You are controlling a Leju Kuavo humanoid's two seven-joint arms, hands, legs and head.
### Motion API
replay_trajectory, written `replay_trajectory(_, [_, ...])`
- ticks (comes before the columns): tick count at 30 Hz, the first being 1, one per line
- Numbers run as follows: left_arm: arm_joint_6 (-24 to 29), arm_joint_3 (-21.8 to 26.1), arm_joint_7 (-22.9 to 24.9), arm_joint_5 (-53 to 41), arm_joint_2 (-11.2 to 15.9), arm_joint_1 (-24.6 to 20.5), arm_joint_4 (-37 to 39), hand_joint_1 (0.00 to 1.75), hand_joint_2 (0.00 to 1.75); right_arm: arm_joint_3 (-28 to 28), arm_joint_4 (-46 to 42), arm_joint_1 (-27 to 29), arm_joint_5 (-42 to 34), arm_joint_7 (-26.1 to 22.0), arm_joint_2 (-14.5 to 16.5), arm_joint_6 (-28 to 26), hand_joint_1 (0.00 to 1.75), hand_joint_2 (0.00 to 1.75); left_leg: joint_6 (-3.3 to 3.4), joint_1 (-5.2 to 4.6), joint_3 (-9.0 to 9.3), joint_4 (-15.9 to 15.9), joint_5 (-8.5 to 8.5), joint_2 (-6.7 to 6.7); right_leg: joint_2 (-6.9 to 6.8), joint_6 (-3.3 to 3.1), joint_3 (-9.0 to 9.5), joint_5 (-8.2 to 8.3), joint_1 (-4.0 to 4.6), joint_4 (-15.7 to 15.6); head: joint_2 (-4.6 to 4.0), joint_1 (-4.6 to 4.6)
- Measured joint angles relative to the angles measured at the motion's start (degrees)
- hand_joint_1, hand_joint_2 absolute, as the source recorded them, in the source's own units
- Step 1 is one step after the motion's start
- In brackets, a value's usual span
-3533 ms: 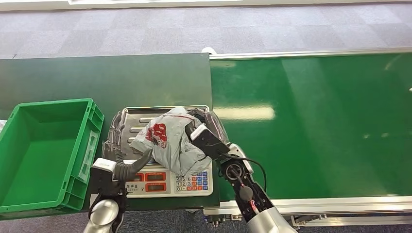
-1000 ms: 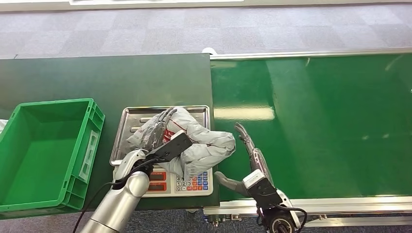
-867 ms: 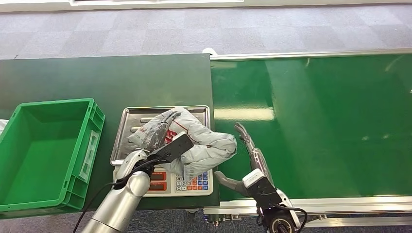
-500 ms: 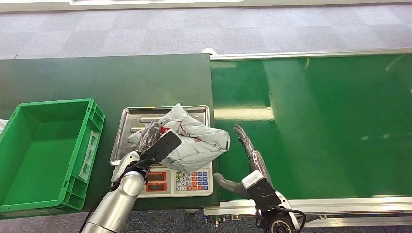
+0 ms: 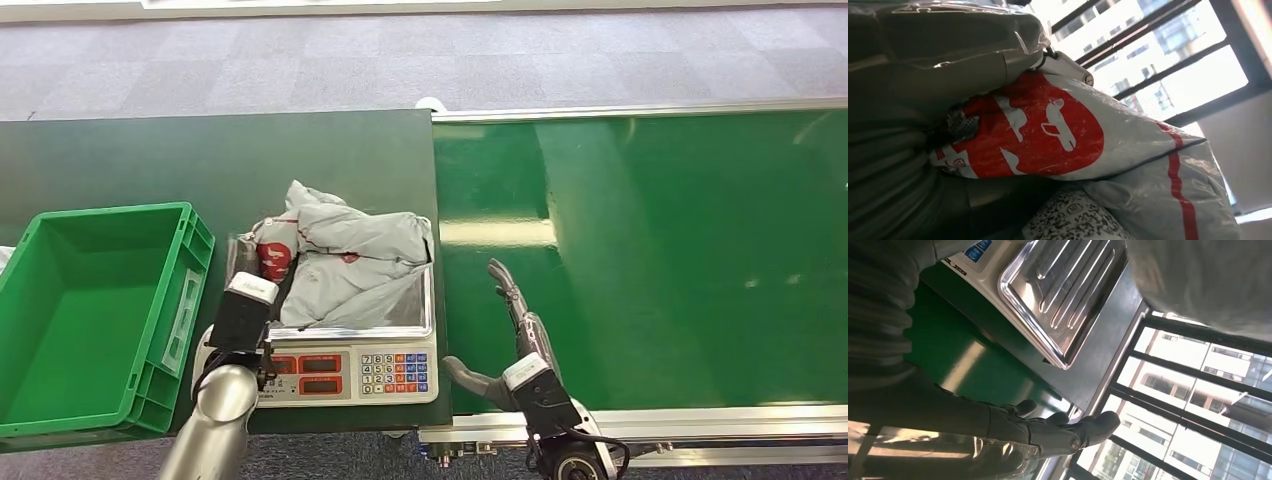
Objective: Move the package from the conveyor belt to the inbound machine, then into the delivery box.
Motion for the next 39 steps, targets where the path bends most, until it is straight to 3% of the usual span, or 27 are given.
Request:
replay_trajectory(7, [11.07, 5.38, -1.32, -2.06, 3.52, 2.04, -7.83, 1.66, 1.75, -0.52, 0.41, 0.99, -0.13, -0.37, 0.05, -1.20, 0.00, 1.75, 0.00, 0.01, 0.00, -0.01, 0.00, 0.00, 0.00, -0.01, -0.01, -0.01, 0.01, 0.00, 0.00, -0.01])
replay_trajectory(10, [13.79, 9.56, 3.46, -7.18, 4.75, 2.72, -8.74, 1.65, 1.75, -0.91, 0.61, 1.71, -0.46, -0.31, 0.08, -1.85, 0.00, 1.75, 0.00, 0.01, 0.00, -0.02, 0.00, 0.02, 0.00, -0.01, -0.01, -0.01, 0.01, 0.00, 0.00, -0.01])
replay_trajectory(14, [13.20, 16.35, 14.01, -15.92, 6.34, 2.82, -7.35, 1.73, 1.75, -1.48, 0.98, 2.55, 0.35, 0.53, 0.28, -3.92, 0.00, 1.75, 0.00, 0.01, 0.01, -0.02, 0.00, 0.03, 0.01, -0.01, -0.02, -0.01, 0.01, 0.00, 0.00, 0.01])
replay_trajectory(18, [11.95, 23.87, 18.40, -18.54, 8.38, 1.70, -1.41, 1.75, 1.75, -1.75, 1.33, 2.96, -0.14, 0.96, 0.39, -4.45, 0.00, 1.75, -0.01, 0.02, 0.02, -0.02, 0.01, 0.05, 0.02, -0.01, -0.04, -0.01, 0.02, 0.01, 0.00, 0.00])
replay_trajectory(22, [12.31, 30.76, 19.24, -19.42, 12.03, -1.80, 8.79, 1.75, 1.75, -1.99, 1.76, 2.94, -0.73, 1.52, 0.55, -4.51, 0.00, 1.75, -0.05, 0.05, 0.01, -0.03, 0.04, 0.05, 0.02, -0.01, -0.06, -0.01, 0.05, 0.02, 0.00, 0.00])
replay_trajectory(28, [17.26, 38.69, 18.75, -21.00, 18.87, -9.30, 25.61, 1.72, 1.75, -2.25, 2.56, 2.86, -0.91, 1.90, 0.88, -4.24, 0.00, 1.75, -0.07, 0.06, 0.02, -0.04, 0.05, 0.14, 0.05, -0.02, -0.05, -0.01, 0.07, 0.05, 0.00, 0.01])
replay_trajectory(30, [18.16, 41.22, 15.30, -17.96, 20.51, -11.34, 29.57, 1.22, 1.75, -2.28, 2.96, 2.86, -1.25, 1.83, 0.87, -4.51, 0.00, 1.75, -0.07, 0.06, 0.01, -0.04, 0.05, 0.13, 0.04, -0.02, -0.06, -0.01, 0.07, 0.05, 0.00, 0.02])
replay_trajectory(32, [16.92, 44.06, 9.95, -11.10, 21.58, -13.14, 32.34, 0.37, 1.75, -2.29, 3.39, 2.85, -1.61, 1.73, 0.86, -4.89, 0.00, 1.75, -0.07, 0.06, 0.00, -0.04, 0.05, 0.10, 0.03, -0.02, -0.06, -0.01, 0.06, 0.05, 0.00, 0.01])
replay_trajectory(34, [14.60, 46.60, 6.25, -4.45, 22.13, -14.54, 33.73, 0.00, 1.75, -2.29, 3.78, 2.84, -1.76, 1.69, 0.86, -5.10, 0.00, 1.75, -0.07, 0.06, 0.00, -0.04, 0.05, 0.12, 0.04, -0.02, -0.06, -0.01, 0.06, 0.05, 0.00, 0.02])
replay_trajectory(39, [13.44, 48.03, 4.83, -1.23, 22.40, -15.30, 34.27, 0.00, 1.75, -2.29, 4.01, 2.83, -1.79, 1.68, 0.86, -5.21, 0.00, 1.75, -0.07, 0.06, 0.00, -0.04, 0.05, 0.14, 0.05, -0.02, -0.06, -0.01, 0.06, 0.05, 0.00, 0.02])
